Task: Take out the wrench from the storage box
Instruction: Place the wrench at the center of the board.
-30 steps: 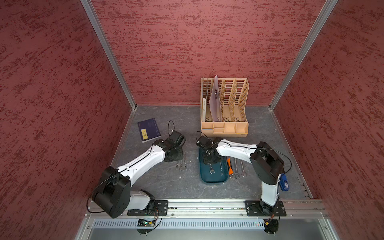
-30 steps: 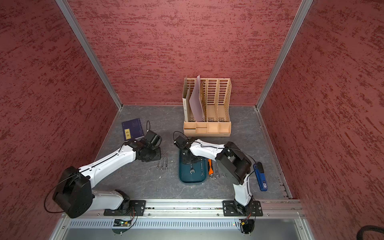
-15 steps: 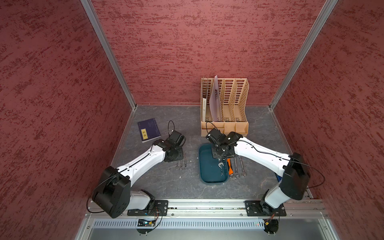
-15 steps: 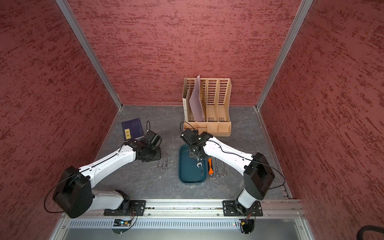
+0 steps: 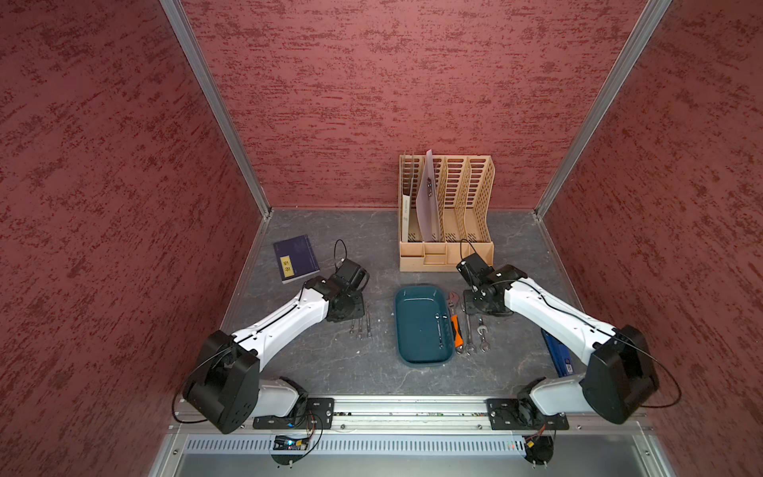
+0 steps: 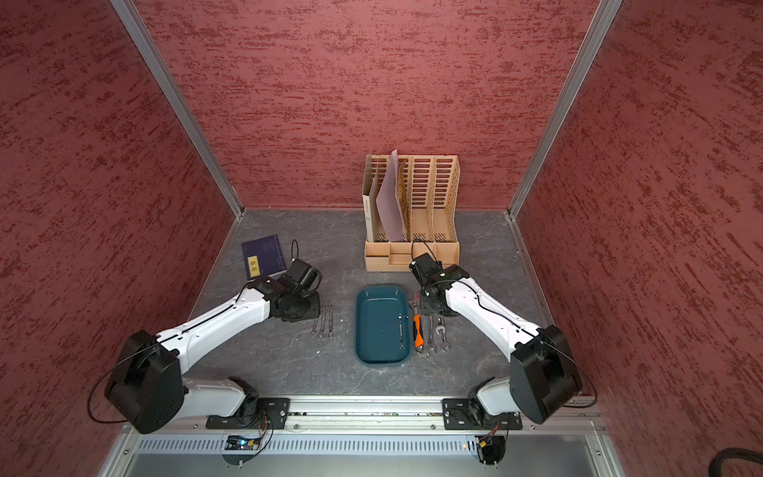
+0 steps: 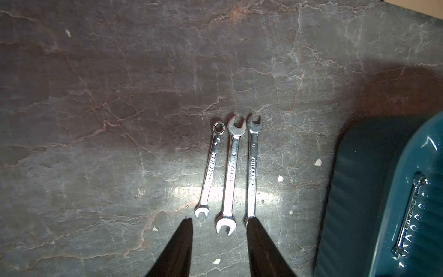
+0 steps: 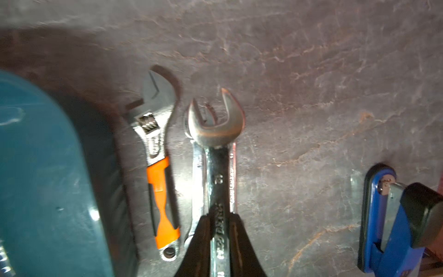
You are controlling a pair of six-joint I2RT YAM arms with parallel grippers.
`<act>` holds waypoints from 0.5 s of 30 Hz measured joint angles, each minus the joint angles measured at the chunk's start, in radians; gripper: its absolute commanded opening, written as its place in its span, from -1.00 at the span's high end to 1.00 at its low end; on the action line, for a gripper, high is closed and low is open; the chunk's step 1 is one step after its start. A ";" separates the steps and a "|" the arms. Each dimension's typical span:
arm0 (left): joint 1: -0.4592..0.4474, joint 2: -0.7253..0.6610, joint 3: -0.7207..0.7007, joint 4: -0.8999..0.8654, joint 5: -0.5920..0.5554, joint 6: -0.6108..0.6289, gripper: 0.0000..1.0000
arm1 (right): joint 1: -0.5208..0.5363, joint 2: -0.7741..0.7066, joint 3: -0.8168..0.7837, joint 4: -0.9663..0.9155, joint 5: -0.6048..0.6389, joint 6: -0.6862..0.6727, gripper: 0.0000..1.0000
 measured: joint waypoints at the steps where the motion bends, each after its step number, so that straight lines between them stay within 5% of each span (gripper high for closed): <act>1: 0.000 0.001 0.002 0.000 0.002 0.000 0.19 | -0.017 0.005 -0.017 0.004 0.003 -0.005 0.72; 15: -0.002 0.040 0.031 -0.002 0.004 0.000 0.18 | -0.127 0.143 -0.116 0.126 0.006 -0.009 0.68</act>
